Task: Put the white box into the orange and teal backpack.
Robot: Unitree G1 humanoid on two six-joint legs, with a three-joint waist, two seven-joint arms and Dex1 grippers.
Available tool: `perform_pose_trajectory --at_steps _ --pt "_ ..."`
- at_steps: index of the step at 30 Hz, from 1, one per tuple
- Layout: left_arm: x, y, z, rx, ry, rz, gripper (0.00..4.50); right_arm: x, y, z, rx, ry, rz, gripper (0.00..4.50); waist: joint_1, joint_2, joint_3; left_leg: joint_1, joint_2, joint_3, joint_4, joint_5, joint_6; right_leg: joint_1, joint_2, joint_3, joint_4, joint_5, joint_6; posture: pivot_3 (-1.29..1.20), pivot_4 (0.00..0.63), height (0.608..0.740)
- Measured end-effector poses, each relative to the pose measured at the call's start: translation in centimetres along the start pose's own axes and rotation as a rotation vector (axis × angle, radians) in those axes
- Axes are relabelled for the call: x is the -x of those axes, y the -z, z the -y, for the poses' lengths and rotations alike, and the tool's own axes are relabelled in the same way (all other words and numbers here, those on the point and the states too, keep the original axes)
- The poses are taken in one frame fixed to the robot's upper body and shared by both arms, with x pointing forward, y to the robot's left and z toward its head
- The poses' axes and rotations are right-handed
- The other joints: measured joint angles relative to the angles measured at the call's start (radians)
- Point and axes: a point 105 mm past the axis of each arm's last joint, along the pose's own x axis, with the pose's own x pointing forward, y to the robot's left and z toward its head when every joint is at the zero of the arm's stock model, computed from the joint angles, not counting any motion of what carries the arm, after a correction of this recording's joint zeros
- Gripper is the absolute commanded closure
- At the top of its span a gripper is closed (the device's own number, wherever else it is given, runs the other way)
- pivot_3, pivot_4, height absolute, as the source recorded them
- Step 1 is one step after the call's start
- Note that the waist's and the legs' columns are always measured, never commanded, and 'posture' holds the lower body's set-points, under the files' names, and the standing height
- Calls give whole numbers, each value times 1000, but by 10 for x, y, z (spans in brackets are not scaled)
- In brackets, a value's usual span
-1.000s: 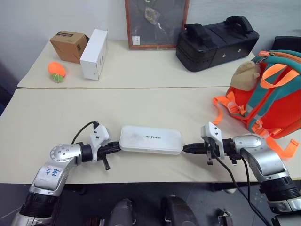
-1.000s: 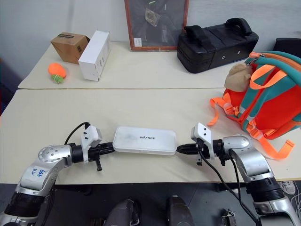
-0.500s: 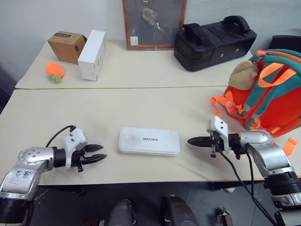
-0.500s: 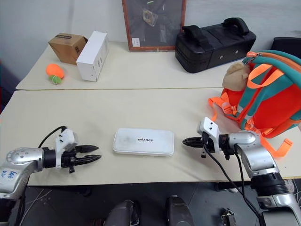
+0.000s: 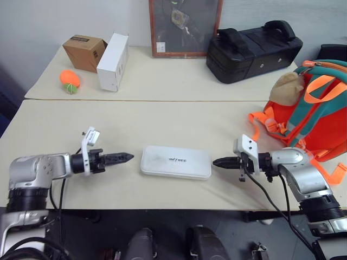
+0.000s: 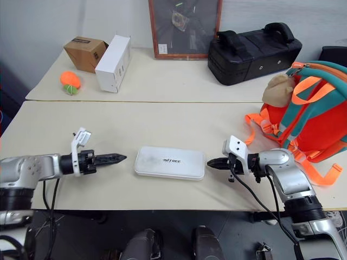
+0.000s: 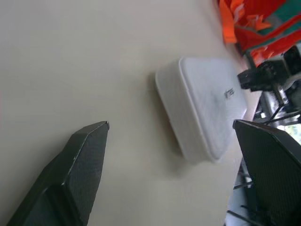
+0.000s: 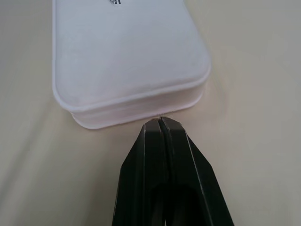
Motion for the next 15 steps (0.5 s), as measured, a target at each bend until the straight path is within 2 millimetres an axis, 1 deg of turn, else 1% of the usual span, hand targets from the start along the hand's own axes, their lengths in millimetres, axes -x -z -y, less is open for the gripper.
perform_pose_trajectory --at_steps 3,7,12,15 --pt "-15 0 5 31 38 -33 53 -1 1 0 3 -1 -6 4500 -2 0 0 0 0 0 0 0 0 0 0 0 0 0 0 0 150 740" --pt "-53 -2 19 16 103 -113 53 -3 6 -1 11 5 -22 4500 8 0 0 0 -1 0 2 0 0 0 0 0 0 0 0 0 150 740" --pt "-69 -7 21 13 105 -151 53 3 12 -1 -7 28 -24 4500 15 -1 -1 2 -1 0 3 0 0 3 0 0 0 0 1 0 150 740" --pt "-75 -8 23 -4 109 -173 53 6 13 -1 -3 40 -34 4500 23 -1 -1 2 -1 0 3 0 0 4 0 0 -1 1 1 0 150 740"
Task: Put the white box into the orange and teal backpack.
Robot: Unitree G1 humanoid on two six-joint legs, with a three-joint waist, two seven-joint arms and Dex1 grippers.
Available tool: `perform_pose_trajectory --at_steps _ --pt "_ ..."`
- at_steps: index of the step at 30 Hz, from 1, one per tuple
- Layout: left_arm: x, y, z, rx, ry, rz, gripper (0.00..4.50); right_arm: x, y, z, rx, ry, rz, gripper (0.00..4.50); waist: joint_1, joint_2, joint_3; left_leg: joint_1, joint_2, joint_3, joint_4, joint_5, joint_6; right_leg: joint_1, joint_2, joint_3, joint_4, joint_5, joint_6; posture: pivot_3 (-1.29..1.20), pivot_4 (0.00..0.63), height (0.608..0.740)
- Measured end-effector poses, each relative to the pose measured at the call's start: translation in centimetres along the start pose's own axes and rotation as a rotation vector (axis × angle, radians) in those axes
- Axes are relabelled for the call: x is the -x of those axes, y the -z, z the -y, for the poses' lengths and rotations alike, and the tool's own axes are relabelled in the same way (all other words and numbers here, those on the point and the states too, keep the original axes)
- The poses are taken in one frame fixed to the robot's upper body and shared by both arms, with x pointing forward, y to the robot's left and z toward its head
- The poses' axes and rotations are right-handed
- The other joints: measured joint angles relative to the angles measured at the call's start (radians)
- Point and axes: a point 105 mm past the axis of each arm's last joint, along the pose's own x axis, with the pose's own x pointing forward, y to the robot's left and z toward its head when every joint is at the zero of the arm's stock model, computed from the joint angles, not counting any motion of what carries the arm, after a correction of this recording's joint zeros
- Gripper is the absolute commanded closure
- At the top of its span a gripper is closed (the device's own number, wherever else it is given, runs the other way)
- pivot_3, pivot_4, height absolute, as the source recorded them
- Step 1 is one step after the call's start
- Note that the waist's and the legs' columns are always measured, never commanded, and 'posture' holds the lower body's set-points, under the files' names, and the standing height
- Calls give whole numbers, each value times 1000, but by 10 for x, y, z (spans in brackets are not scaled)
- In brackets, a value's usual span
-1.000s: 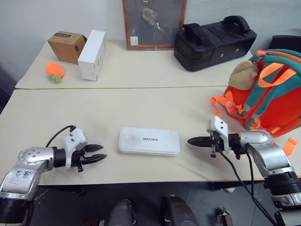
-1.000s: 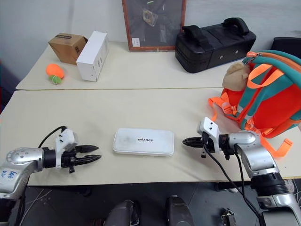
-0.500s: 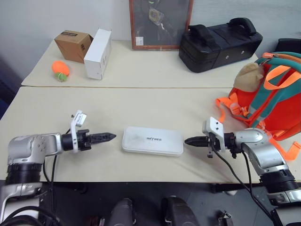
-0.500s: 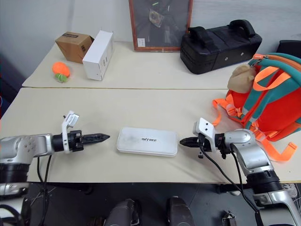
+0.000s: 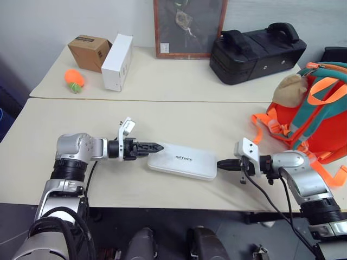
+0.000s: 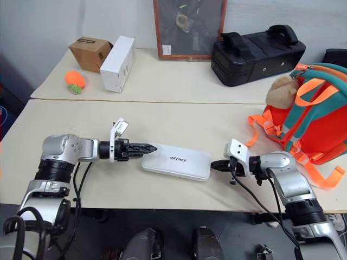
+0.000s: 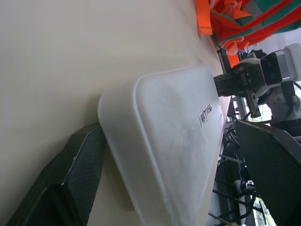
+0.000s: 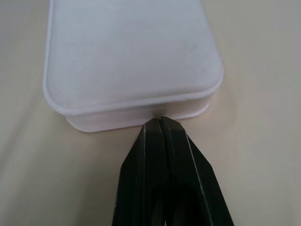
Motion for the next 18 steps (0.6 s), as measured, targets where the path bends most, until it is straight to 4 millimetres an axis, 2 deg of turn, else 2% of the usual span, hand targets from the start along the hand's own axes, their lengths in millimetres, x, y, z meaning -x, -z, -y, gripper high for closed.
perform_pose_trajectory --at_steps 9,18 --pt "-4 -3 0 -53 -6 -76 53 3 3 -1 -2 27 -3 4500 1 -1 0 2 -1 -2 0 -1 1 4 -1 -1 -3 1 1 0 150 740" --pt "35 0 -9 -103 -55 -102 53 -5 1 -9 3 6 16 4500 -39 -1 0 -1 2 1 -4 0 -2 -3 2 1 0 0 -1 0 150 740"
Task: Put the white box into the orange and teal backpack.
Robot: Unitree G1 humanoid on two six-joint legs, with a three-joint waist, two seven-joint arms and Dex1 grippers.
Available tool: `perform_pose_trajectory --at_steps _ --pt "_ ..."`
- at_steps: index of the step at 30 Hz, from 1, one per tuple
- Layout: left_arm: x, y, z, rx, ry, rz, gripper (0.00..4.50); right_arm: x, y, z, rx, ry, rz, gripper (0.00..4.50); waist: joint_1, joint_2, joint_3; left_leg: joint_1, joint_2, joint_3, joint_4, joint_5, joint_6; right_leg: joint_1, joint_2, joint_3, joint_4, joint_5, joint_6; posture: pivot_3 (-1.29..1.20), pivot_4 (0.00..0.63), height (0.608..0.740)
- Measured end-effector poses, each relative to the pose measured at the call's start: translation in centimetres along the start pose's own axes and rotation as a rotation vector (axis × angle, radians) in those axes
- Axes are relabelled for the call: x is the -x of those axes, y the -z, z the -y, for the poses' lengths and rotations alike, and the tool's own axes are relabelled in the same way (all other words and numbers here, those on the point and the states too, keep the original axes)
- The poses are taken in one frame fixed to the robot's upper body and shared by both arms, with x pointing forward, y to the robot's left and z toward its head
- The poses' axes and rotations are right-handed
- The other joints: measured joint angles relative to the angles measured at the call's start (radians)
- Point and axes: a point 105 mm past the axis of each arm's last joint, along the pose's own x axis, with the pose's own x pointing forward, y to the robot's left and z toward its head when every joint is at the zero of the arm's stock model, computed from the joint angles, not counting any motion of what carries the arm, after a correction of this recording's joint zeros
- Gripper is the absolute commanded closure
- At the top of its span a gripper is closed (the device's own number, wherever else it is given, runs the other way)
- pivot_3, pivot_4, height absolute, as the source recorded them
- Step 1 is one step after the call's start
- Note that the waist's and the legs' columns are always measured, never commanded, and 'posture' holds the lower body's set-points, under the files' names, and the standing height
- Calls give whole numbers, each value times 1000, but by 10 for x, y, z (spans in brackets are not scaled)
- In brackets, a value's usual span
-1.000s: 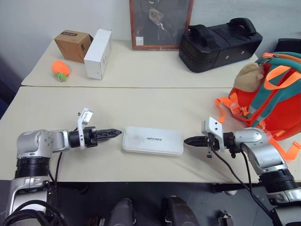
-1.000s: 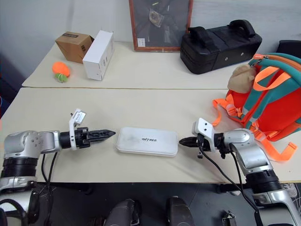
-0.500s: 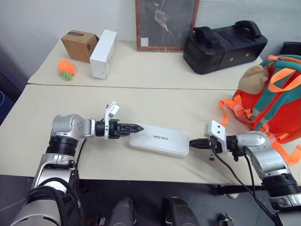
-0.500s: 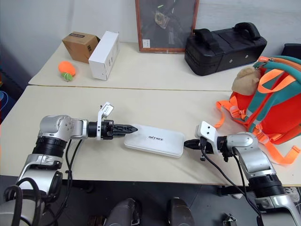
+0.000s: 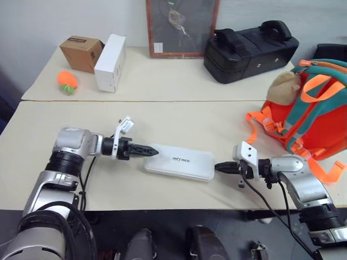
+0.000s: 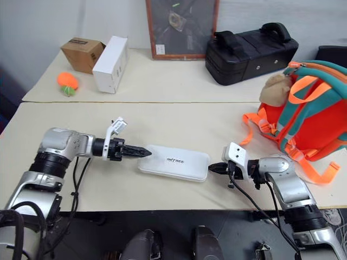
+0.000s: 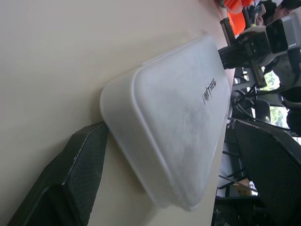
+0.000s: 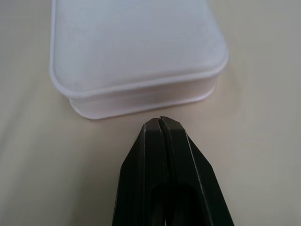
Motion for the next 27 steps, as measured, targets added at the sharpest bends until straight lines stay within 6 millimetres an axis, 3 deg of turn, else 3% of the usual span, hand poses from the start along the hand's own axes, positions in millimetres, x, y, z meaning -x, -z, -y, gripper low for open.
perform_pose_trajectory --at_steps 12,19,23,27 --pt "-6 2 4 -33 6 -45 53 0 -1 1 6 2 2 4500 11 0 0 -1 -1 0 1 0 1 0 -1 0 0 0 0 0 150 740" --pt "-27 2 12 -54 54 -80 53 -1 -4 4 11 7 4 4500 23 0 0 -1 -2 0 2 -1 3 1 -2 0 0 0 0 0 150 740" --pt "-58 -3 24 -78 113 -105 53 -5 -6 3 7 9 17 4500 45 0 0 -1 -3 -2 5 -2 6 3 -3 -1 -1 1 2 0 150 740" --pt "-66 -7 25 -46 131 -100 53 -3 -3 4 0 22 7 4500 43 0 0 -1 -4 -2 6 -3 7 5 -4 -1 -3 1 3 0 150 740"
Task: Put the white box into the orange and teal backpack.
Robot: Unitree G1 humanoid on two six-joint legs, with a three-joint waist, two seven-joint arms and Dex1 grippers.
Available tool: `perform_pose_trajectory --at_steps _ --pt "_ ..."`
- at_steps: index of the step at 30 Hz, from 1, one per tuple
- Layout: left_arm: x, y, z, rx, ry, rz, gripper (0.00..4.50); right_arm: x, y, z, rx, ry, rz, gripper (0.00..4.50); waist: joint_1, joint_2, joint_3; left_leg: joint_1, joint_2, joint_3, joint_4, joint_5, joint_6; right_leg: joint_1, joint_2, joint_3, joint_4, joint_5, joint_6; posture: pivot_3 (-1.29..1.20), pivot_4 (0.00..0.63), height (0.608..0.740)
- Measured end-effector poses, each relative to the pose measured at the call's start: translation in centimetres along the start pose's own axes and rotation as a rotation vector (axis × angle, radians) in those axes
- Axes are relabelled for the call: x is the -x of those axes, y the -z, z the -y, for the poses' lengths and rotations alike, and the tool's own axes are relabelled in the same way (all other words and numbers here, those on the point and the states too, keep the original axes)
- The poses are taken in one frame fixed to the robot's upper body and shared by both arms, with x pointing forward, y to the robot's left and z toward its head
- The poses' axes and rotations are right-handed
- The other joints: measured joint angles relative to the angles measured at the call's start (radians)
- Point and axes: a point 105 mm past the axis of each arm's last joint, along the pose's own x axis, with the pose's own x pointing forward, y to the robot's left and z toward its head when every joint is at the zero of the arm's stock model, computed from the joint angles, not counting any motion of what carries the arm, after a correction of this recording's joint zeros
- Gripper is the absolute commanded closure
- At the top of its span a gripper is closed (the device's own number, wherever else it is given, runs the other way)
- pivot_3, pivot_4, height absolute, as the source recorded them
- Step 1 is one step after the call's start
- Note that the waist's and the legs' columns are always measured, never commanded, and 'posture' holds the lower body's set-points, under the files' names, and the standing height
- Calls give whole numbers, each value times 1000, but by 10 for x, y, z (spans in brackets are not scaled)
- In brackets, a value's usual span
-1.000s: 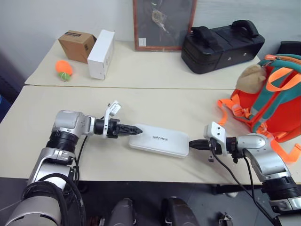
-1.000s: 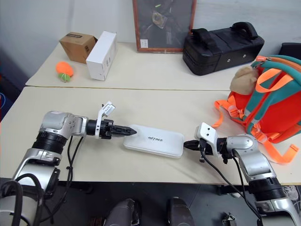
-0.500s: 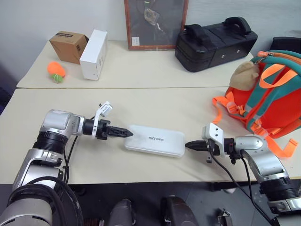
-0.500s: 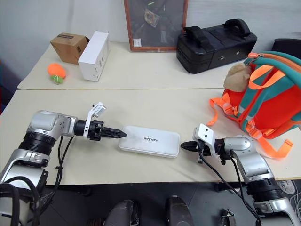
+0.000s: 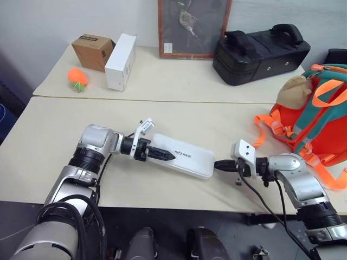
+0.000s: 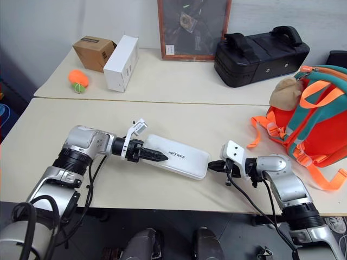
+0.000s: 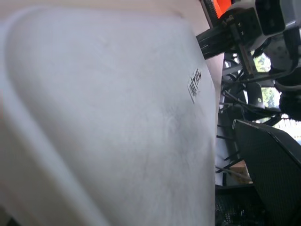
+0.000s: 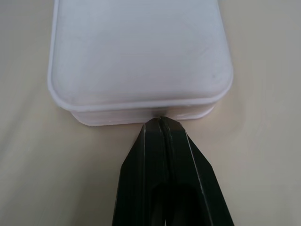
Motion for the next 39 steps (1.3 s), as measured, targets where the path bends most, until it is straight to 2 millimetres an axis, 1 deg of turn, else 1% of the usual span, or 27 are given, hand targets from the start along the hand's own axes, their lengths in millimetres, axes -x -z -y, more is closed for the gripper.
perform_pose_trajectory --at_steps 1,4,8,13,14,17,19,20,22,23,25,27,28,29,32,33,34,35,36,39 --pt "-2 -1 -1 9 2 2 53 1 1 1 1 3 -4 4500 1 0 0 0 0 0 0 0 0 0 0 0 0 0 0 0 150 740" --pt "-2 -4 -2 14 -2 2 665 2 2 0 1 5 -5 4500 -2 0 0 0 0 -1 0 0 0 1 0 -1 -1 0 1 0 150 740" --pt "1 -3 -5 30 9 9 1834 2 2 -1 9 4 -1 4500 -8 0 0 -1 1 -1 -1 0 -1 -1 1 -1 0 0 1 0 150 740" --pt "4 -8 8 22 105 45 3027 3 4 -1 7 12 0 4500 -7 0 0 -2 1 0 0 0 -1 -2 1 0 0 0 1 0 150 740" --pt "4 -8 11 15 117 53 3145 4 4 -2 6 14 2 4500 -7 0 0 -2 1 0 0 0 -1 -2 1 0 0 0 1 0 150 740" --pt "7 -4 13 27 130 81 3154 6 5 -5 -6 28 17 4500 -9 0 0 -3 2 0 -1 0 -1 -4 1 0 0 0 1 0 150 740" --pt "12 0 13 42 130 110 3154 11 5 -4 -34 72 34 4500 -10 0 0 -5 2 0 -1 0 -2 -6 1 0 1 0 1 0 150 740" --pt "15 0 15 44 126 131 3154 17 4 -1 -60 116 47 4500 -10 0 0 -6 2 0 -1 1 -2 -7 1 0 1 0 1 0 150 740" --pt "22 -4 21 49 141 186 3154 33 2 6 -117 201 78 4142 -11 -1 0 -7 2 0 -1 1 -2 -8 2 0 1 0 1 0 150 740" --pt "28 -8 28 35 157 225 3154 47 1 7 -162 246 98 3919 -9 0 1 -7 2 -1 -1 1 -2 -8 2 0 2 0 1 0 150 740" --pt "38 -17 41 -10 166 288 3154 75 2 5 -243 306 112 3257 -4 0 1 -8 2 -1 -2 1 -2 -8 1 0 1 0 1 0 150 740" --pt "50 -21 52 -49 160 350 3154 105 0 1 -309 365 132 2570 -4 0 1 -6 2 -2 -2 1 -2 -6 1 0 0 0 1 0 150 740" --pt "52 -22 56 -69 155 377 3154 119 -2 0 -336 400 150 2280 -4 0 1 -6 2 -2 -2 1 -1 -5 1 0 -1 0 1 0 150 740" --pt "53 -23 59 -85 155 405 3154 131 -4 0 -360 436 163 1889 -4 0 1 -6 2 -1 -2 1 -1 -5 1 0 -1 1 1 0 150 740" --pt "54 -26 65 -117 136 503 3154 172 -7 9 -401 593 184 803 -7 -1 1 -5 2 -1 -2 1 -1 -4 1 1 -1 1 2 0 150 740" --pt "56 -27 67 -120 134 531 3154 183 -9 13 -405 637 189 529 -9 -2 1 -5 2 -1 -2 1 0 -4 2 1 -1 1 2 0 150 740" --pt "59 -30 70 -134 124 566 3154 193 -10 20 -413 687 205 159 -14 -3 2 -3 2 0 -4 1 -1 -4 3 1 -1 1 2 0 150 740" --pt "60 -31 73 -147 120 583 3154 197 -11 26 -418 717 224 60 -17 -3 2 -2 2 0 -4 2 -2 -4 3 1 -1 1 2 0 150 740" --pt "61 -31 76 -161 116 599 3154 199 -11 32 -426 741 239 60 -22 -3 2 -2 2 0 -5 3 -4 -4 4 2 -1 1 2 0 150 740" --pt "60 -33 85 -202 104 634 3154 203 -1 51 -469 821 251 60 -29 -3 2 -3 2 1 -6 4 -5 -5 4 2 -1 1 2 0 150 740"
